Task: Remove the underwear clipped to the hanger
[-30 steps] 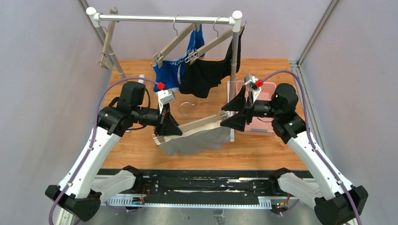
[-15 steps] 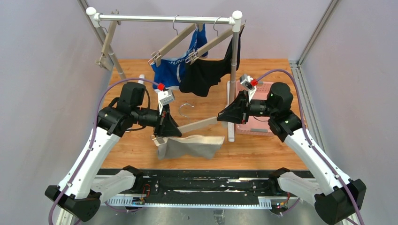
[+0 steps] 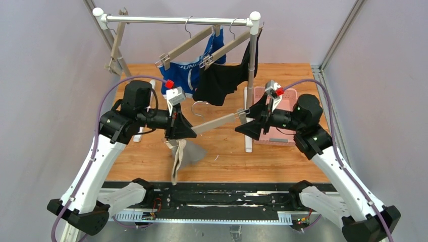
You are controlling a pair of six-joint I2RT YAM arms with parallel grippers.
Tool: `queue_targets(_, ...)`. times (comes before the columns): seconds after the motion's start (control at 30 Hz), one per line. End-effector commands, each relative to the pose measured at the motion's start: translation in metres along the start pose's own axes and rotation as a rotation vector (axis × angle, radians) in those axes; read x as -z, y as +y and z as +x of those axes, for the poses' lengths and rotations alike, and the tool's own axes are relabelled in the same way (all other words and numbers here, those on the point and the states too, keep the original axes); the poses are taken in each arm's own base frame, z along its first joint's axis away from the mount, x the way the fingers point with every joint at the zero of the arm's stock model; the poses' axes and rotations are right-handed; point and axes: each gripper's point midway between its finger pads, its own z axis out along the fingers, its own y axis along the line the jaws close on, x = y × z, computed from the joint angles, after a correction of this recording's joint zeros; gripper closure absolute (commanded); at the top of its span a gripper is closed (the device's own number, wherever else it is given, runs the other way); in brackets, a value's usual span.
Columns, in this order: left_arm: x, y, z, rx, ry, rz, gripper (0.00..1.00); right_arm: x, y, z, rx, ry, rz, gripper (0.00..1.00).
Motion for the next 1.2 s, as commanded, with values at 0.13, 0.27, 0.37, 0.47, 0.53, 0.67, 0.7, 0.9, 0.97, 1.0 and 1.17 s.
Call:
queue_targets(0.13,0.003,-0.007,-0.057,-0.081,-0.130,0.011,1.00,0.005,0.006,-0.027,0.018,-0.197,0.087,0.26)
queue_targets(0.27,-0.004,0.000,-0.062,-0.063,-0.145,0.014,1.00,-0.007,0.007,-0.030,-0.012,-0.266,0.075,0.32)
queue_targets(0.37,-0.009,0.002,-0.066,-0.053,-0.183,0.023,1.00,-0.021,0.012,-0.029,-0.020,-0.305,0.043,0.34)
queue_targets(0.47,-0.013,0.003,-0.070,-0.011,-0.254,0.038,1.00,-0.033,0.025,-0.035,0.004,-0.357,-0.006,0.34)
queue_targets(0.53,-0.014,-0.001,-0.079,-0.004,-0.328,0.067,1.00,-0.038,0.029,-0.041,0.020,-0.394,-0.022,0.33)
queue_targets(0.67,-0.016,-0.004,-0.084,-0.021,-0.387,0.084,1.00,-0.042,0.032,-0.053,0.045,-0.476,-0.041,0.32)
queue_targets(0.7,-0.016,-0.004,-0.084,-0.022,-0.390,0.077,1.00,-0.041,0.033,-0.057,0.052,-0.497,-0.045,0.32)
queue_targets(0.9,-0.016,-0.010,-0.086,-0.017,-0.437,0.091,1.00,-0.040,0.026,-0.073,0.075,-0.593,-0.011,0.31)
queue_targets(0.97,-0.018,-0.014,-0.085,-0.019,-0.434,0.101,1.00,-0.040,0.026,-0.076,0.084,-0.616,-0.012,0.31)
queue_targets(1.0,-0.019,-0.015,-0.084,-0.018,-0.432,0.105,1.00,-0.040,0.026,-0.078,0.087,-0.625,-0.011,0.31)
queue_targets(1.17,-0.022,-0.024,-0.080,-0.019,-0.429,0.126,1.00,-0.046,0.023,-0.078,0.095,-0.630,-0.006,0.31)
